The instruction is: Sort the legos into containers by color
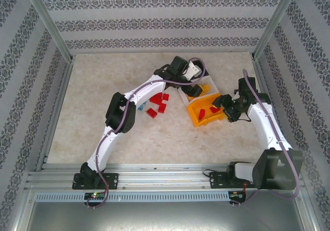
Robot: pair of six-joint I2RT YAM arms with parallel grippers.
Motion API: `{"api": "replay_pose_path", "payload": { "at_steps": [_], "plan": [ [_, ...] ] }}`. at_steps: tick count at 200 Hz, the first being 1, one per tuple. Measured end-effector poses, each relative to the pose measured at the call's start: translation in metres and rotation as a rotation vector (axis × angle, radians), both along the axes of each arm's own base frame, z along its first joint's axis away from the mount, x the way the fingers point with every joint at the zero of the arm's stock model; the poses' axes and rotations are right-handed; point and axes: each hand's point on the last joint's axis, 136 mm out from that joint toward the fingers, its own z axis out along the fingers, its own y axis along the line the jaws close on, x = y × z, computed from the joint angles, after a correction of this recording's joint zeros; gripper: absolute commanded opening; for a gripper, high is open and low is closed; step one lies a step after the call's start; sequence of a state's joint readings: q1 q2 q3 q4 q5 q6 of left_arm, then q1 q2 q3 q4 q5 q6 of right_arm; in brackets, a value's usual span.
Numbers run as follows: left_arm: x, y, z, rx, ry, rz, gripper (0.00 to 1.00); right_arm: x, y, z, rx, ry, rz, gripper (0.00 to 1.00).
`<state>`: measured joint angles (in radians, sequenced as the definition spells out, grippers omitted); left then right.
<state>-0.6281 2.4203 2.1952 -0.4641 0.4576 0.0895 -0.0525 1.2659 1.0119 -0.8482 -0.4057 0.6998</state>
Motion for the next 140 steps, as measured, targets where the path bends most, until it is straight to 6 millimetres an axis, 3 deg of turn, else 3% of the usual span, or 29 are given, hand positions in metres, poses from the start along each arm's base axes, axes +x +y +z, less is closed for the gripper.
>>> {"api": "replay_pose_path", "payload": {
  "at_steps": [25,44,58,76,99,113,140],
  "plan": [
    [-0.017,0.025,0.005,0.041,0.003,0.044,1.0,0.005,0.02,-0.001,-0.005,0.006,0.071,0.66],
    [-0.032,0.065,0.019,0.052,0.003,0.146,1.0,0.011,0.045,-0.003,-0.013,0.01,0.154,0.66],
    [-0.04,0.11,0.033,0.044,0.013,0.267,1.0,0.018,0.069,-0.005,-0.021,0.019,0.228,0.66],
    [-0.043,0.183,0.052,0.013,0.034,0.472,1.0,0.031,0.106,-0.007,-0.042,0.037,0.337,0.66],
    [-0.052,0.26,0.059,-0.002,0.081,0.696,1.0,0.051,0.16,-0.014,-0.078,0.052,0.475,0.67],
    [-0.068,0.283,0.051,0.021,0.123,0.756,1.0,0.06,0.189,-0.023,-0.097,0.066,0.541,0.67],
    [-0.112,0.296,0.023,0.078,0.216,0.777,1.0,0.069,0.227,-0.047,-0.13,0.116,0.619,0.67]
  ]
}}
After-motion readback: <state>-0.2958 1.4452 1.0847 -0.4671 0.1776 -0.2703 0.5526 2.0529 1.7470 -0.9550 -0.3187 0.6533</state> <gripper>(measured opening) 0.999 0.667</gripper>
